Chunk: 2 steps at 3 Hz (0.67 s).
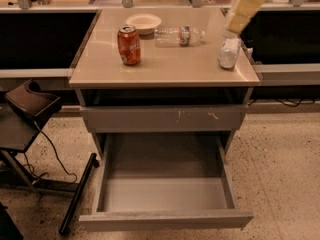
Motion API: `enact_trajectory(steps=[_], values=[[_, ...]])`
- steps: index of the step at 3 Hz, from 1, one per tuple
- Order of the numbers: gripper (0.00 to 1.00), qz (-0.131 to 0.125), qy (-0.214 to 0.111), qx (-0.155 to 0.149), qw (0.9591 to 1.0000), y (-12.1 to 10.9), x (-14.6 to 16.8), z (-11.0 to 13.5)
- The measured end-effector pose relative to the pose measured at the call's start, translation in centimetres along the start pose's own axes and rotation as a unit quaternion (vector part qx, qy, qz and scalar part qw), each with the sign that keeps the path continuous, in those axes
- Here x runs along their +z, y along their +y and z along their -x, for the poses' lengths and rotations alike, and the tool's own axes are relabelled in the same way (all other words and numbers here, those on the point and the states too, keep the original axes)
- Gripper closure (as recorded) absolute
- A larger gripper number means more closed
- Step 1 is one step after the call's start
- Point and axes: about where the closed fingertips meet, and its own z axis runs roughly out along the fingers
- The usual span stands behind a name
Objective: Place water bottle into middle drawer
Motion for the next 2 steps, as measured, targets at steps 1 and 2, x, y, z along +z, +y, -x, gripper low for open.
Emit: enact_trajectory(steps=[1, 2], values=[[0.0, 0.018, -0.03, 0.006, 0.9994, -4.1, 6.1, 1.4], [0.0, 0.055, -0.05, 0.035, 0.9966, -5.8, 12.1, 0.9]])
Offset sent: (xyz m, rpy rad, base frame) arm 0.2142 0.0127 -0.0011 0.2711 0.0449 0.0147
